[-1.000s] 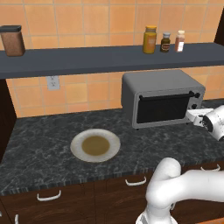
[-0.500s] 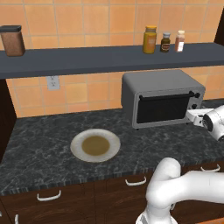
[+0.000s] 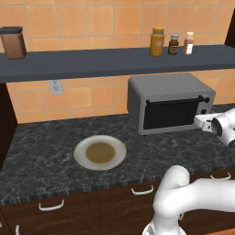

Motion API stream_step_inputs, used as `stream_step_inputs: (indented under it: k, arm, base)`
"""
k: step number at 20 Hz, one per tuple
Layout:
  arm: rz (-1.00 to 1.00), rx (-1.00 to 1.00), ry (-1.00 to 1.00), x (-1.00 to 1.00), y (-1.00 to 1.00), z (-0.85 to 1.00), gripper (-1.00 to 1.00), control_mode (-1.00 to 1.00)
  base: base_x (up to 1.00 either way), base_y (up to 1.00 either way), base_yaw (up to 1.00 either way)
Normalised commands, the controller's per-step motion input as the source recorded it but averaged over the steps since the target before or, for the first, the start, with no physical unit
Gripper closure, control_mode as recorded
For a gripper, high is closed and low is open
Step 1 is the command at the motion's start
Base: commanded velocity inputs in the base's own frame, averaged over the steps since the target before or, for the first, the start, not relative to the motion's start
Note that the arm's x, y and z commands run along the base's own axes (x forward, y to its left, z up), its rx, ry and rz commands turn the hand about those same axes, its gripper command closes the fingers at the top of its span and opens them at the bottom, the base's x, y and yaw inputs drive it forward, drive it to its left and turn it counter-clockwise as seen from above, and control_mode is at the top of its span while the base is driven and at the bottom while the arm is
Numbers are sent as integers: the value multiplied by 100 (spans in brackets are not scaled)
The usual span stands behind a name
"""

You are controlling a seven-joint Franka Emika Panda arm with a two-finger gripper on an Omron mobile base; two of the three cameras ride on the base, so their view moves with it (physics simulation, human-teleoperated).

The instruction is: Pick up the kebab skewer and baguette bread, and place them inside the toaster oven. Close the toaster oven door and start by setting the timer.

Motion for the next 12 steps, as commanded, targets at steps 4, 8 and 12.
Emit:
stream_step_inputs:
  k: [4,8,12]
  arm:
    - [0,-3,0,0,0,13,-100,-100]
    - [0,-4,0,6,12,0,100,-100]
    - [0,-5,2,17,13,-23,100,-100]
  base:
    - [0,0,0]
    - [0,0,0]
    - [0,0,0]
